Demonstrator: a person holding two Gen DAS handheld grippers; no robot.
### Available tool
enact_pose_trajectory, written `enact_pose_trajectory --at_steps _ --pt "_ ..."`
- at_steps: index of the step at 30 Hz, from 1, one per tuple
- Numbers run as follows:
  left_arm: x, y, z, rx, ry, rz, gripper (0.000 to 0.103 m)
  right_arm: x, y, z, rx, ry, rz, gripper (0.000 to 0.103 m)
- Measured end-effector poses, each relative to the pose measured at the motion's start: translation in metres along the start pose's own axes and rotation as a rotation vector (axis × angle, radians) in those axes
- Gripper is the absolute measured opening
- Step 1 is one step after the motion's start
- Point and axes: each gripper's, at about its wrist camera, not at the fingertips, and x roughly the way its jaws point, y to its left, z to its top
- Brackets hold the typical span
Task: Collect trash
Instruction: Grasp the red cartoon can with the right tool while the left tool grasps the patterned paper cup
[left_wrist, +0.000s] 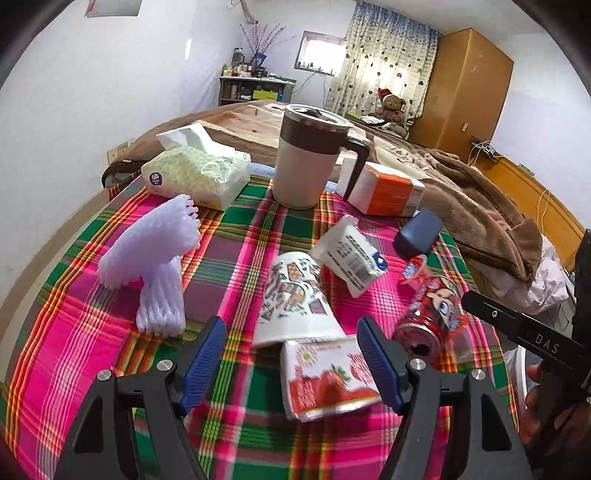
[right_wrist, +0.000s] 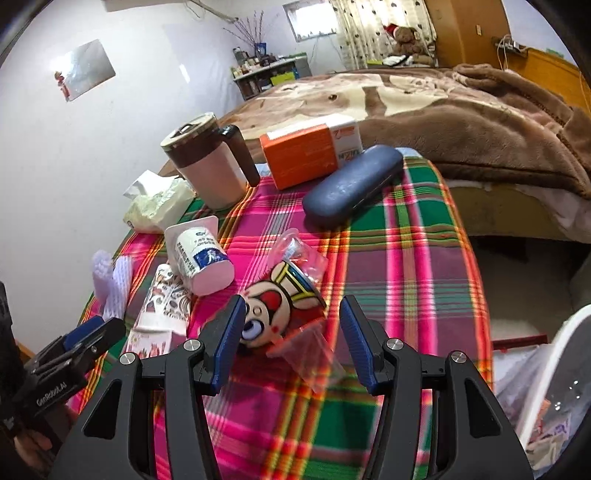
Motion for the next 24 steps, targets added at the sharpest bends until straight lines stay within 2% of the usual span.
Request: enact_pose_trajectory --at_steps 6,12,15,24 --pt "0.020 0.003 0.010 0.000 0.018 0.000 0.073 0.020 0.007 0.004 0.018 0.039 0.026 0.055" --pt "0.042 0.000 0.016 0.029 0.076 -0.011 0.073 0.036 0.016 0.008 0.010 0.069 0.050 0.056" --pt "0.054 0.006 0.017 0.010 0.115 -0.032 0.073 0.039 0.020 0.008 -0.011 0.073 0.053 0.057" --pt "0.071 0.008 0.018 0.020 0.153 -0.014 0.073 0.048 0.023 0.006 -0.045 0.106 0.067 0.060"
